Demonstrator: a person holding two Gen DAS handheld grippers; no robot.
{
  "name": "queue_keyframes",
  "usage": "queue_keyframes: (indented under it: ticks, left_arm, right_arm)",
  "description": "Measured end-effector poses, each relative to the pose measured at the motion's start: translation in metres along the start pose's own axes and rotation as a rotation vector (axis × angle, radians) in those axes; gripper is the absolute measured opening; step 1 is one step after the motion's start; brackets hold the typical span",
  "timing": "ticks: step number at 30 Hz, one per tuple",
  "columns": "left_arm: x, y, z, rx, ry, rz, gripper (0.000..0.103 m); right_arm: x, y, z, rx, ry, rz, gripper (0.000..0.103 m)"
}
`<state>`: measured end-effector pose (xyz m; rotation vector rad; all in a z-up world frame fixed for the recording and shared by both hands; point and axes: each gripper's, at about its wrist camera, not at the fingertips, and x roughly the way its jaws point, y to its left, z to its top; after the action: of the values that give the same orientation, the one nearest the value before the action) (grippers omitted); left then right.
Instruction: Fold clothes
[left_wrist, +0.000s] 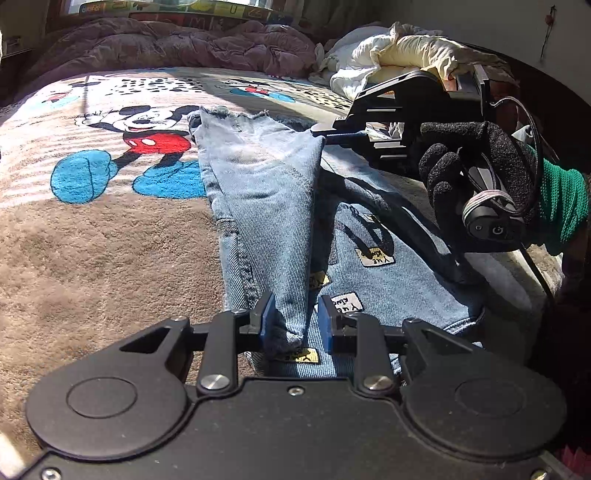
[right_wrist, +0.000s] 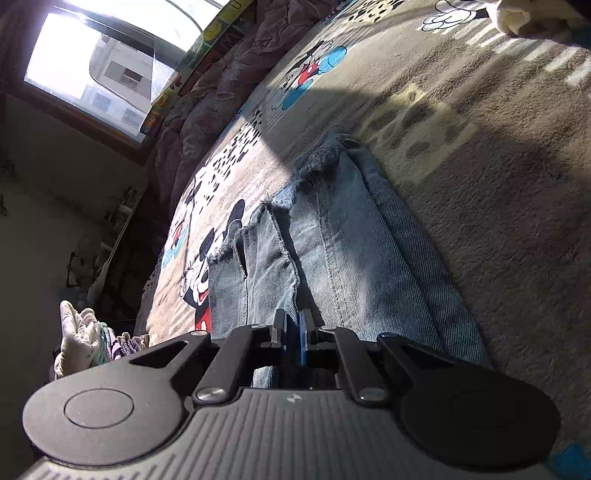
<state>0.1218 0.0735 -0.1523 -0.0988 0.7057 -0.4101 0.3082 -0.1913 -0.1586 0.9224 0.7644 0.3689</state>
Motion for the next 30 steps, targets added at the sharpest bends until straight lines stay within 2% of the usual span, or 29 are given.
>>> queue_keyframes:
  ticks: [1, 4, 6, 9, 12, 15, 17, 18, 22, 29, 30]
  left_arm:
    - [0.000, 0.000, 0.000, 0.002, 0.001, 0.000, 0.023]
    - [0.001, -0.001, 0.000, 0.002, 0.002, -0.002, 0.023]
    - [0.001, 0.000, 0.000, -0.003, 0.003, -0.006, 0.023]
    - [0.001, 0.000, 0.000, -0.001, 0.005, -0.006, 0.023]
    - [0.001, -0.001, 0.000, 0.001, 0.005, -0.004, 0.023]
    - [0.001, -0.001, 0.000, 0.003, 0.005, -0.003, 0.023]
    - [0.001, 0.000, 0.000, 0.003, 0.005, -0.005, 0.023]
    - [0.001, 0.000, 0.000, 0.002, 0.005, -0.007, 0.023]
    - [0.001, 0.003, 0.000, -0.006, 0.006, -0.018, 0.023]
    - [0.001, 0.004, 0.000, -0.014, 0.009, -0.024, 0.024]
    - [0.001, 0.004, 0.000, -0.018, 0.010, -0.026, 0.024]
  right_arm:
    - [-0.004, 0.003, 0.000, -0.006, -0.020, 0.029, 0.007]
    - [-0.008, 0.007, 0.002, -0.065, -0.062, -0.011, 0.009]
    - [-0.008, -0.001, 0.006, -0.018, -0.045, -0.033, 0.012]
    - [-0.014, -0.004, 0.002, 0.033, -0.004, -0.055, 0.033]
    - [-0.012, 0.005, -0.007, 0.018, 0.049, -0.052, 0.033]
    - [-0.004, 0.008, -0.010, 0.013, 0.056, -0.079, 0.031]
    - [0.001, 0.010, -0.011, 0.009, 0.061, -0.097, 0.009]
    - [0.003, 0.011, -0.012, 0.010, 0.063, -0.102, 0.007]
    - [-0.003, 0.015, -0.012, -0.013, 0.017, -0.009, 0.006]
    - [0.001, -0.008, -0.009, 0.034, 0.007, -0.013, 0.008]
    - [0.001, -0.009, -0.007, 0.045, 0.004, -0.017, 0.010]
